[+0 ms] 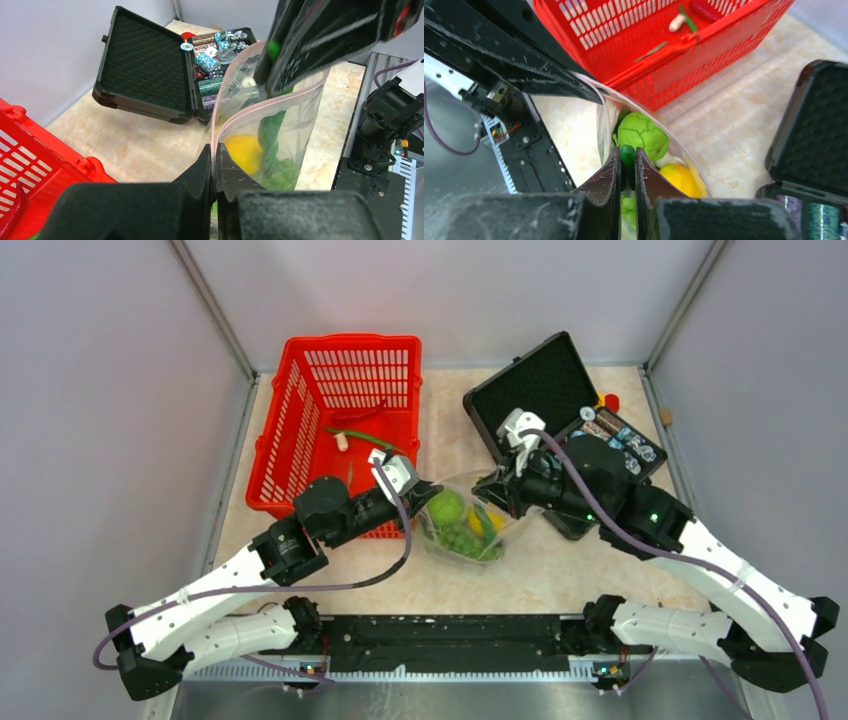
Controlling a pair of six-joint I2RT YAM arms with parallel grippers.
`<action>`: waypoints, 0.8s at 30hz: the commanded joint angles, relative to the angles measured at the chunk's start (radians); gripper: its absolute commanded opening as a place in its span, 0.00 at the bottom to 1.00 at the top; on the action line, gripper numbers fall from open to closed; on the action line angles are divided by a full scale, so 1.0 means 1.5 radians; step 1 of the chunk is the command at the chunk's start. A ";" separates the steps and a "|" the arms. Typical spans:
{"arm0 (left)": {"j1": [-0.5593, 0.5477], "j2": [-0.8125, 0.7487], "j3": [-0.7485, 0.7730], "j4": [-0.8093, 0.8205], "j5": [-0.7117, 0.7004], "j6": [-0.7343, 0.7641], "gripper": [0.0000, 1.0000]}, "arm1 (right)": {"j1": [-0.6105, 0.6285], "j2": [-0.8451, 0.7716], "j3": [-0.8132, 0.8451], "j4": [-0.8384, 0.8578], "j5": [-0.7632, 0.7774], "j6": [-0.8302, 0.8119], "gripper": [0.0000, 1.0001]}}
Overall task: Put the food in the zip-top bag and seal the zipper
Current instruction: Adjust the fake vegetable in the zipper food storage bag.
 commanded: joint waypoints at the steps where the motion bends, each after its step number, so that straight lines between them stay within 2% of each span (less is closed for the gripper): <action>1: 0.002 -0.006 0.031 0.082 0.001 -0.004 0.00 | -0.004 0.055 -0.031 -0.021 -0.042 -0.019 0.00; 12: 0.002 -0.009 0.028 0.101 0.004 -0.007 0.00 | -0.003 0.198 0.036 -0.150 -0.066 -0.136 0.00; 15: 0.002 -0.010 0.029 0.101 0.005 -0.007 0.00 | -0.004 0.232 0.038 -0.147 -0.067 -0.141 0.00; 19: 0.002 -0.012 0.029 0.099 0.003 -0.005 0.00 | -0.004 0.219 0.036 -0.114 -0.075 -0.133 0.00; 21: 0.002 -0.013 0.028 0.097 0.000 -0.004 0.00 | -0.003 0.199 0.035 -0.096 -0.078 -0.127 0.05; 23: 0.002 -0.015 0.027 0.097 -0.001 -0.005 0.00 | -0.003 0.180 0.038 -0.085 -0.075 -0.120 0.21; 24: 0.002 -0.017 0.026 0.097 -0.001 -0.005 0.00 | -0.003 0.171 0.038 -0.082 -0.071 -0.116 0.26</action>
